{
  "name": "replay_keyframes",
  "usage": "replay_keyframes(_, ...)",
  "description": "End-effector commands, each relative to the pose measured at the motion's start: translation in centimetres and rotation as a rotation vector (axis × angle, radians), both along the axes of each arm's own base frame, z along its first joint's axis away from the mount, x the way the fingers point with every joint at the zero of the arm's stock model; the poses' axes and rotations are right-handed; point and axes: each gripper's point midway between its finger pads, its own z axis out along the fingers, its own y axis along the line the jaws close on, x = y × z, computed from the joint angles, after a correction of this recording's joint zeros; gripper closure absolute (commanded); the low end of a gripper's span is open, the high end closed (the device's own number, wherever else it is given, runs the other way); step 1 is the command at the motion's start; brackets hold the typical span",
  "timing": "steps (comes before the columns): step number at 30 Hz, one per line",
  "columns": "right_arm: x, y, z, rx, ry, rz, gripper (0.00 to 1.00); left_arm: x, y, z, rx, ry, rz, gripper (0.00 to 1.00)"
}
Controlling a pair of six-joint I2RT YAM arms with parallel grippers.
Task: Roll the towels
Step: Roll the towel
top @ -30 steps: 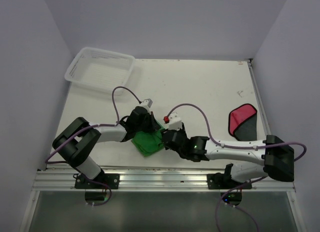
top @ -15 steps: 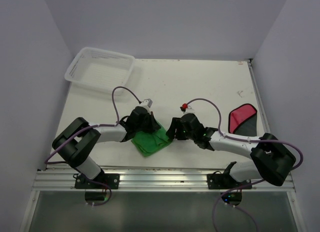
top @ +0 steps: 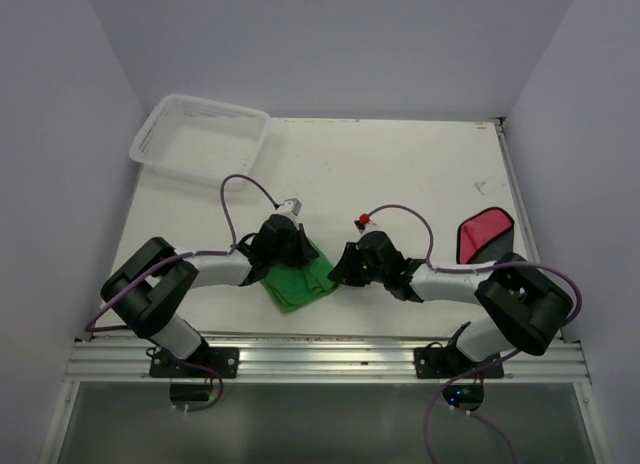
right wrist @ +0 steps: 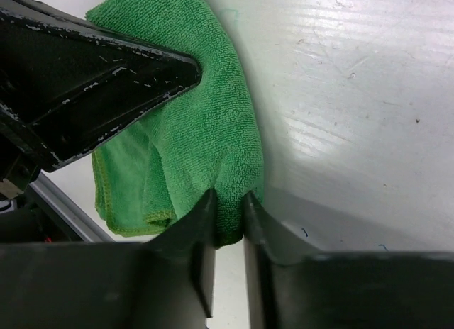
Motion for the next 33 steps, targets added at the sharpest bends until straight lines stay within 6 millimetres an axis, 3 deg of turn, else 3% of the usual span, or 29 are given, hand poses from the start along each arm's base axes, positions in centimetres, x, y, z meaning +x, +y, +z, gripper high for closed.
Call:
replay_keyframes(1,-0.7,0.8,-0.1,0.042,0.03,0.034,0.85,-1.9,3.9,-4.2,0.161,0.096,0.072,1.0)
replay_keyframes(3,-0.7,1.0,-0.1,0.044,0.029,0.039,0.97,-1.6,3.5,-3.7,0.15,0.085,0.066,1.0)
replay_keyframes(5,-0.7,0.8,-0.3,0.033,0.027,0.038,1.0,-1.3,3.3,-3.1,0.152,0.072,0.058,1.0)
replay_keyframes(8,-0.5,0.5,-0.5,0.017,0.021,0.023,1.0,0.0,2.8,0.5,0.127,-0.019,0.053,0.95)
replay_keyframes(9,-0.5,0.4,-0.6,0.011,0.019,0.019,1.0,1.0,2.3,3.1,0.1,-0.073,0.058,0.91)
replay_keyframes(11,-0.1,0.1,-0.5,0.003,0.008,0.003,1.0,1.6,3.1,4.7,0.148,-0.104,0.072,0.87)
replay_keyframes(12,-0.1,-0.1,-0.7,-0.01,0.007,0.001,1.0,2.2,2.8,7.1,0.124,-0.151,0.077,0.84)
replay_keyframes(15,0.4,-0.2,-0.2,-0.031,-0.02,-0.002,1.0,2.2,3.8,9.4,0.147,-0.184,0.091,0.77)
replay_keyframes(20,2.1,-0.4,1.3,-0.088,-0.097,-0.009,1.0,0.7,5.4,9.6,0.15,-0.178,0.12,0.76)
replay_keyframes(21,2.1,-0.7,1.4,-0.1,-0.103,-0.014,1.0,0.0,6.1,8.3,0.168,-0.153,0.125,0.77)
replay_keyframes(23,2.5,-0.5,2.0,-0.103,-0.122,-0.013,1.0,-0.9,6.7,7.9,0.145,-0.144,0.146,0.8)
replay_keyframes(24,2.7,-0.7,2.2,-0.111,-0.129,-0.022,1.0,-1.9,7.3,6.3,0.158,-0.117,0.142,0.83)
replay_keyframes(30,3.4,-0.6,2.9,-0.112,-0.145,-0.044,1.0,-4.7,7.1,2.8,0.15,-0.059,0.09,0.89)
replay_keyframes(33,3.4,-0.6,2.9,-0.108,-0.142,-0.057,1.0,-6.0,6.1,2.2,0.162,-0.059,0.056,0.9)
